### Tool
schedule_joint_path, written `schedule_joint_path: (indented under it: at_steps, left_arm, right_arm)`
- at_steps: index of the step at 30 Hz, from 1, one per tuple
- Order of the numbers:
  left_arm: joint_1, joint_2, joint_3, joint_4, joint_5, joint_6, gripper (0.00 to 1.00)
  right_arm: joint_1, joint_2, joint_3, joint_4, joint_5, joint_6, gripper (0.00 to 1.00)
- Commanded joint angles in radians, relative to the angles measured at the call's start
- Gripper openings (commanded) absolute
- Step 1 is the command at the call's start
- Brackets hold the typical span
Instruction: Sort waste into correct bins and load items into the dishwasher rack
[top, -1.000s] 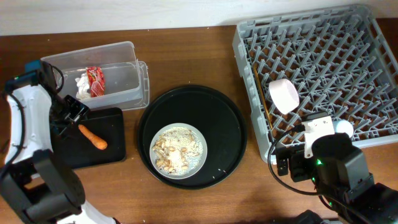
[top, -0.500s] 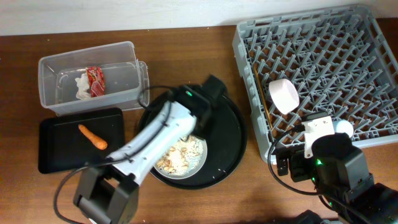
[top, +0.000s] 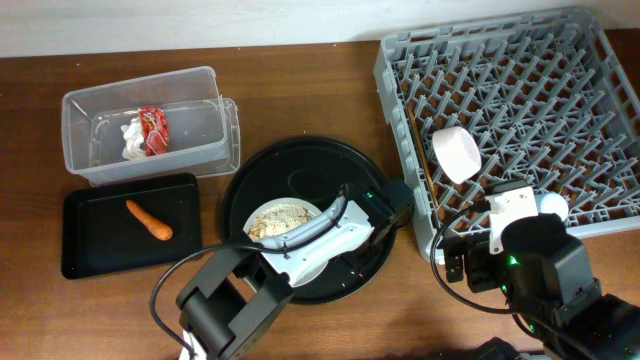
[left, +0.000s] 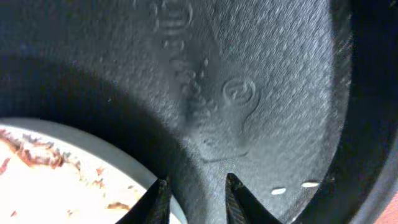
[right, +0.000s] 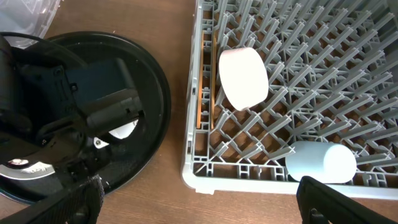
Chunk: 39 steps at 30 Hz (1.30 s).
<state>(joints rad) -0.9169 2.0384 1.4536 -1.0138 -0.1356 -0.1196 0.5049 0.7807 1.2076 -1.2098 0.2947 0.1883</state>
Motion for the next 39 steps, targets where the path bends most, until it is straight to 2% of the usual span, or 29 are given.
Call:
schedule_joint_path:
  at_steps: [1, 3, 17, 19, 20, 25, 28, 32, 39]
  left_arm:
    - [-0.013, 0.003, 0.097, -0.109, -0.098, 0.013, 0.28]
    - [-0.014, 0.003, 0.143, -0.144, -0.097, 0.012, 0.29]
    - [0.006, 0.143, 0.076, -0.102, -0.114, -0.003, 0.28]
    - [0.006, 0.143, 0.076, -0.105, -0.113, -0.007, 0.12]
    - [0.006, 0.143, 0.076, -0.106, -0.113, -0.012, 0.0]
    - [0.006, 0.143, 0.076, -0.112, -0.131, -0.018, 0.0]
    - [0.01, 0.116, 0.109, -0.17, -0.281, -0.108, 0.0]
    - [0.081, 0.004, 0.228, -0.22, -0.254, -0.12, 0.0]
    - [0.325, -0.162, 0.262, -0.239, -0.031, -0.207, 0.0]
  right_arm:
    - [0.005, 0.001, 0.002, 0.002, 0.002, 0.015, 0.98]
    - [0.005, 0.001, 0.002, 0.002, 0.002, 0.015, 0.98]
    - [0.005, 0.001, 0.002, 0.002, 0.002, 0.015, 0.98]
    - [0.005, 0.001, 0.002, 0.002, 0.002, 0.015, 0.98]
    - [0.005, 0.001, 0.002, 0.002, 0.002, 0.015, 0.98]
    - [0.005, 0.001, 0.002, 0.002, 0.002, 0.015, 0.98]
    - [0.005, 0.001, 0.002, 0.002, 0.002, 0.015, 0.98]
    - [0.005, 0.001, 0.002, 0.002, 0.002, 0.015, 0.98]
    - [0.005, 0.001, 0.002, 0.002, 0.002, 0.015, 0.98]
